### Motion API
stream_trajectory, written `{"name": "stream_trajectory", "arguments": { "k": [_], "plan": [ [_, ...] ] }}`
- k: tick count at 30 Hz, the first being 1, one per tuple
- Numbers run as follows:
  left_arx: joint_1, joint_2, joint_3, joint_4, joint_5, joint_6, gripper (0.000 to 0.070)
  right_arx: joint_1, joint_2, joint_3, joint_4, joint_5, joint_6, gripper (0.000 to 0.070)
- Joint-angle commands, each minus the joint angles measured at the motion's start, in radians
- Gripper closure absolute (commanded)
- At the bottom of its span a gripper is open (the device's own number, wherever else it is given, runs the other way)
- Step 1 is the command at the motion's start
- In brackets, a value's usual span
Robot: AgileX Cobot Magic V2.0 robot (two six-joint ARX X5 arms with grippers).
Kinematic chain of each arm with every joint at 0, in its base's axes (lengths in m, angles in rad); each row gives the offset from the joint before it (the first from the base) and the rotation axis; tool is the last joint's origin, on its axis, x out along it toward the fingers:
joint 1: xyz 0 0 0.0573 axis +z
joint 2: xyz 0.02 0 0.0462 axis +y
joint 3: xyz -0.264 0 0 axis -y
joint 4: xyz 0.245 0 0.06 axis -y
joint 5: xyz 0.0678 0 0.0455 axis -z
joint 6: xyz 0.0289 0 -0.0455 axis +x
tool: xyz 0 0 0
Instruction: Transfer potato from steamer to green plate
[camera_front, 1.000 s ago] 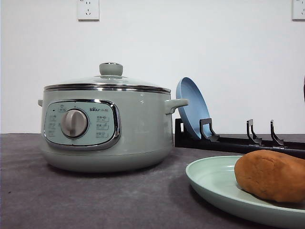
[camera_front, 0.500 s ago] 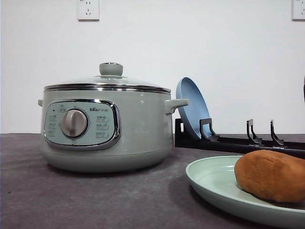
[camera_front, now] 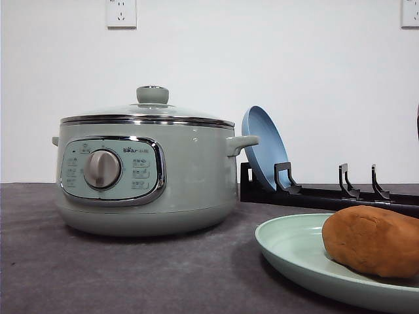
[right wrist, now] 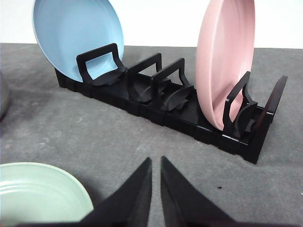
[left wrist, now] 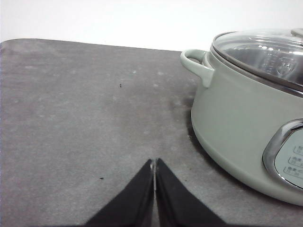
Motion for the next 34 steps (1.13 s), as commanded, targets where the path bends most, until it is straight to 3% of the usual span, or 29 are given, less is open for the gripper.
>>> {"name": "stream_trajectory", "arguments": {
  "k": [1, 34],
  "plan": [
    [0.000, -0.002, -0.020, -0.006, -0.002, 0.000, 0.0700, -0.003, -0.002, -0.007, 0.010, -0.001, -0.004, 0.0679],
    [0.000, -0.002, -0.020, -0.006, -0.002, 0.000, 0.0700, -0.003, -0.002, -0.007, 0.010, -0.001, -0.004, 0.0679]
  ]
}}
